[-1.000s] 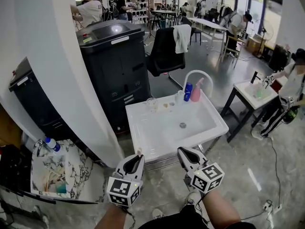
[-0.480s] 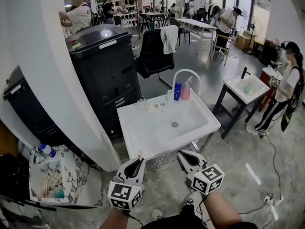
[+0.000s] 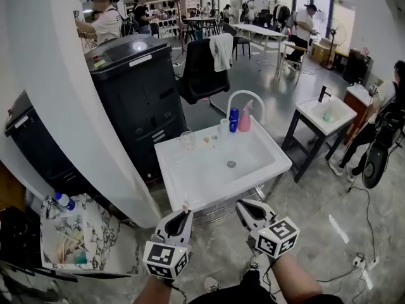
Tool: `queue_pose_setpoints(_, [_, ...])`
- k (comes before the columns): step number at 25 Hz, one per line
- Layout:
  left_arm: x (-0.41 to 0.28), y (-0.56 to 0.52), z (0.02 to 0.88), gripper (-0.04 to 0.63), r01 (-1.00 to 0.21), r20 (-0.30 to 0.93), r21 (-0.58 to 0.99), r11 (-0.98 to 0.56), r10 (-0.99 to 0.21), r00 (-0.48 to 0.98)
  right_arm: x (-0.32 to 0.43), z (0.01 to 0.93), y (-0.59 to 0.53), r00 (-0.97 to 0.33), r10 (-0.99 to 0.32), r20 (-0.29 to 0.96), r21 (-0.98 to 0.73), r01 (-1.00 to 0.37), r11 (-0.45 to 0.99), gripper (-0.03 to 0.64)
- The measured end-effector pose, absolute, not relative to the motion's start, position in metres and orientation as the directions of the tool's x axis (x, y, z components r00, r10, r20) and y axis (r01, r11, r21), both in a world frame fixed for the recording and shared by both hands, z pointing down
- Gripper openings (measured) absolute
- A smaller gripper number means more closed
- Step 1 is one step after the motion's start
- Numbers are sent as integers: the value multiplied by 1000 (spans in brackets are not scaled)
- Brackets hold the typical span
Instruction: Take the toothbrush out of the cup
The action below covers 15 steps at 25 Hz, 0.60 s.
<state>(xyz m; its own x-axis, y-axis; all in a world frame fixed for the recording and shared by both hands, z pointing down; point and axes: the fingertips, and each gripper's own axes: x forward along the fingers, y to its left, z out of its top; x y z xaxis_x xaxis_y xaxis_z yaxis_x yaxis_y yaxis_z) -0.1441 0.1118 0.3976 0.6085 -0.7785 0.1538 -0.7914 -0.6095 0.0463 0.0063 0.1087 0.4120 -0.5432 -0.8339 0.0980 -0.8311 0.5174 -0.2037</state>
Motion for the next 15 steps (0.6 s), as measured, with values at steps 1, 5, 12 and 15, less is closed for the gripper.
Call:
queue_pose_setpoints(1, [-145,112,398,35,-791,155,47,-609,-778,609,6,412,109,-543,-834,98,-203,-831,518,17])
queue_pose_setpoints(5, [-147,116,400,35,-792,157,48,-608,-779,608,3,413,112,-547,-831,98,-201,-829,522,17])
queue_pose_setpoints(12, [-152,117,400,35,-794,151,48,-606,-781,606,-3,415,113,-551,-828,100,-200,-827,526,17])
queue_pose_setpoints(15, [-153,118,401,35,-794,150,48,-606,-781,606,-4,415,114,-550,-829,100,-202,-827,525,17])
